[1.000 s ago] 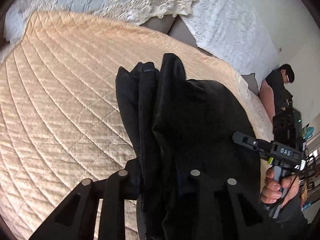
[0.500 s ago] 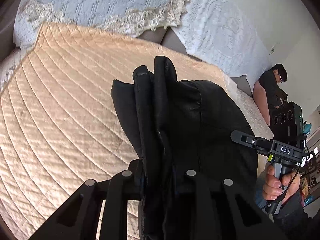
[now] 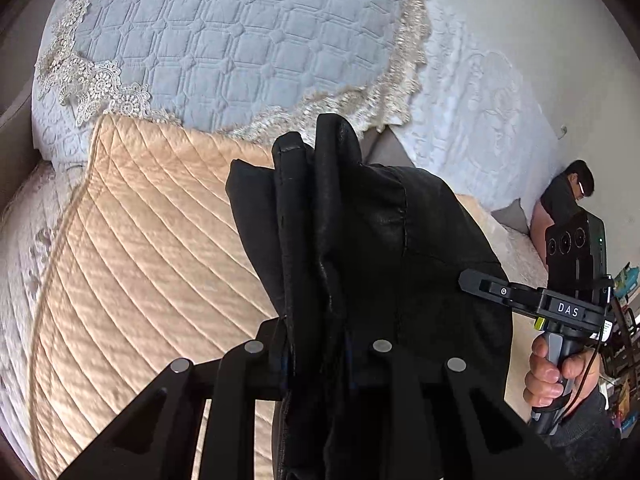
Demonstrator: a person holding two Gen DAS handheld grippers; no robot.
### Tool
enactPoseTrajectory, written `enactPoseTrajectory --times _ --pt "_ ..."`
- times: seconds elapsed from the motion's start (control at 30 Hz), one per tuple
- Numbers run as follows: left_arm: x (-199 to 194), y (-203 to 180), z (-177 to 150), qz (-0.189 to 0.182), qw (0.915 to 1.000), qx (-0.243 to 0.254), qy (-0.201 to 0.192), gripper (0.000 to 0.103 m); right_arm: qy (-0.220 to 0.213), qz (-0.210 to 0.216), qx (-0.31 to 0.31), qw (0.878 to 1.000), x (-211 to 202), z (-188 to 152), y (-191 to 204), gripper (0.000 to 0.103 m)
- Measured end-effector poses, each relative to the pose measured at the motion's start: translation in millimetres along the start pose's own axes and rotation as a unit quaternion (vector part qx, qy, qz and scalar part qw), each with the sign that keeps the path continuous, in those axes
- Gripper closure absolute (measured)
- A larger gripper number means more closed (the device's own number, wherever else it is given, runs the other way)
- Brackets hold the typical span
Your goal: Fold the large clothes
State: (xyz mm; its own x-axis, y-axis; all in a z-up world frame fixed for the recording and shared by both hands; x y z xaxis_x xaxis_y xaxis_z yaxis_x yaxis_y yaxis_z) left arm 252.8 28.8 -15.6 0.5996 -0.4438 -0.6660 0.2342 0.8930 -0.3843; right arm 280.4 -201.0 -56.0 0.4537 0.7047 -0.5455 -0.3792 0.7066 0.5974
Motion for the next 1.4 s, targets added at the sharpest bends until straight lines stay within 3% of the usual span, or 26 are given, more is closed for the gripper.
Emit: enactPoseTrajectory --times 0.1,0.2,0.3,0.33,0.43,0.6,0.7,0.77,0.83,0.93,1.07,1.2,1.4 --pt "17.3 21.2 17.5 0.008 0.9999 -0.005 0.005 0.083 0.009 -0.001 0.004 1.000 27.1 17.6 -8.0 0.077" --pt "46.0 44.9 23.7 0.019 0.9996 -0.011 0.016 0.082 0.025 -0.016 0.020 0.999 56.8 21.2 -28.3 0.068" --pt "88.6 76.4 9.9 0.053 0.9968 -0.025 0.056 0.077 0.054 -0.094 0.032 0.994 90.3 7.4 -62.9 0.060" --pt "98.2 87.9 1.9 0.066 0.9949 -0.038 0.066 0.072 0.051 -0.087 0.038 0.994 90.6 3.7 -67.2 0.055" --pt "87.2 96.6 -11.0 0.045 0.9963 -0.062 0.040 0.068 0.035 -0.087 0.036 0.995 72.5 0.0 -67.1 0.053" --pt "37.7 80.0 -20.4 0.055 0.9976 -0.041 -0.011 0.070 0.000 -0.095 -0.013 0.995 34.7 1.3 -41.1 0.053" --pt "15.3 61.0 -23.3 0.030 0.9986 -0.024 -0.036 0.070 0.004 -0.087 -0.055 0.995 33.8 -10.5 -17.0 0.053" --pt "15.7 49.6 -37.0 0.032 0.9989 -0.009 -0.034 0.070 0.024 -0.091 -0.081 0.992 44.0 -27.2 -8.5 0.057" --pt "31.1 54.3 -58.9 0.056 0.9984 -0.003 -0.007 0.071 0.062 -0.115 -0.098 0.987 63.1 -45.9 -12.9 0.062" --pt "37.8 60.8 -72.3 0.058 0.9982 -0.014 -0.006 0.070 0.068 -0.132 -0.108 0.983 70.2 -50.9 -18.1 0.062" --pt "22.9 56.5 -59.7 0.062 0.9979 -0.018 0.000 0.071 0.047 -0.135 -0.123 0.982 56.1 -30.0 -5.0 0.062" --pt "9.0 44.6 -13.6 0.074 0.9967 0.002 -0.035 0.071 0.015 -0.154 -0.133 0.979 57.4 4.0 -3.3 0.062" --pt "75.3 49.7 64.0 0.111 0.9931 0.016 -0.034 0.071 0.001 -0.184 -0.111 0.977 101.7 61.3 -20.6 0.062"
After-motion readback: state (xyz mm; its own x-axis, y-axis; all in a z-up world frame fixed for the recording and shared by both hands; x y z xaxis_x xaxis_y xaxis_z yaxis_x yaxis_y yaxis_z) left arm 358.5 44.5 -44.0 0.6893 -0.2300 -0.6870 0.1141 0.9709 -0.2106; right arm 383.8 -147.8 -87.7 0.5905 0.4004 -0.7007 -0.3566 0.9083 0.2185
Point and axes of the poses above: each gripper's, at about its wrist camera, not at the fingertips, and x roughly the way its jaws point, y to its left, z to its top, the point moved 6 cm from there along x, roughly the way its jaws point, and after that the axes turned 2 degrees about -z, right-handed, at the moved point
